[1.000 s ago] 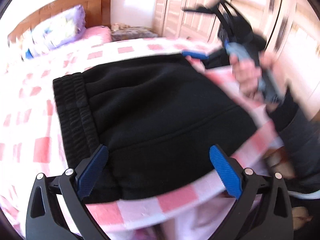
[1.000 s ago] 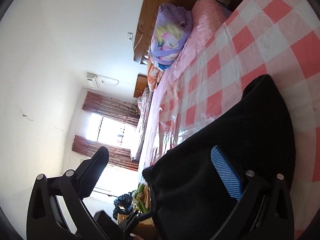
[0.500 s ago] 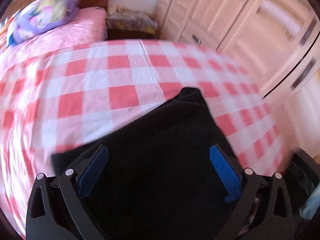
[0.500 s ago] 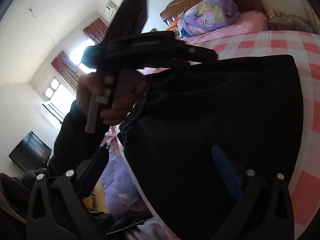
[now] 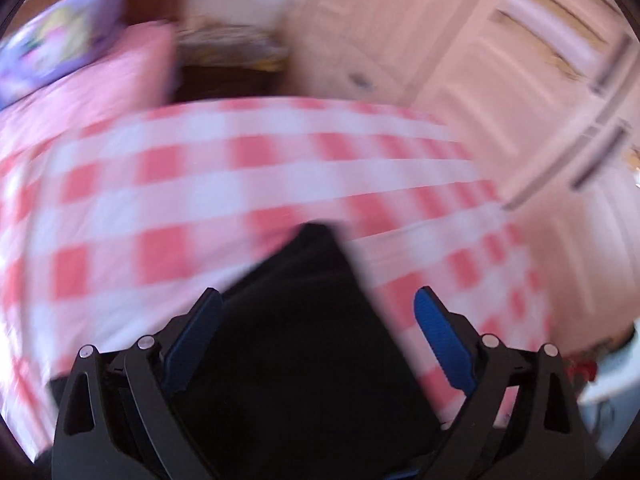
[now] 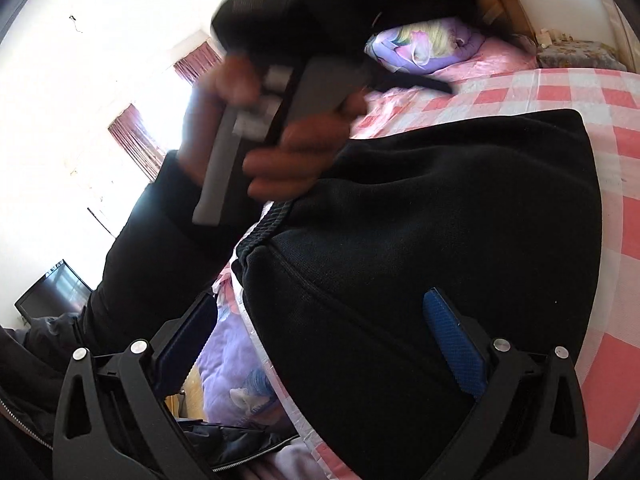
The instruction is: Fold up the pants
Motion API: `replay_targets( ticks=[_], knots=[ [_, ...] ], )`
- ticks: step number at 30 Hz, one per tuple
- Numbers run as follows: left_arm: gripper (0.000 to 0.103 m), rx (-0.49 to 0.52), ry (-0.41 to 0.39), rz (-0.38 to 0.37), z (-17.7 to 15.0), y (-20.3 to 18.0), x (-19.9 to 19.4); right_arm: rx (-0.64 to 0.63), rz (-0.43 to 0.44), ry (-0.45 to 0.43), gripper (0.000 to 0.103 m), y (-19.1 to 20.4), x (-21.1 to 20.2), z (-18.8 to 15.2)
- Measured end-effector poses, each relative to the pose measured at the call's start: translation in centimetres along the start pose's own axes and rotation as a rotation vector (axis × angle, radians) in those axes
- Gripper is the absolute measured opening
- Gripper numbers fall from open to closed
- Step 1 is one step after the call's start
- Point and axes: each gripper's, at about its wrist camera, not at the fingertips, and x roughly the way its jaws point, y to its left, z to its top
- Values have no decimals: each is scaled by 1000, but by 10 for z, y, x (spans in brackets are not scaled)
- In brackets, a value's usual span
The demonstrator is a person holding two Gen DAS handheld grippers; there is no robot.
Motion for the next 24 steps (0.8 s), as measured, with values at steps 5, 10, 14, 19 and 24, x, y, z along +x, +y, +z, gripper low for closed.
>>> replay_targets(
  ticks=[5, 10, 14, 19, 24],
  knots=[
    [96, 87, 276, -48, 16, -23, 70, 11, 5, -5, 99, -5, 0, 1],
    [95, 28, 249, -28, 25, -9, 92, 21, 28, -11, 99, -12, 0, 1],
    [89, 60, 107, -13, 38, -17, 65, 24, 38, -15, 99, -12, 0, 0],
    [91, 154, 151, -90, 35, -44, 50, 23, 37, -18, 99, -11, 1, 0],
    [92, 215, 269, 64, 22, -40, 108, 21, 22, -17, 99, -10, 0, 1]
  ],
)
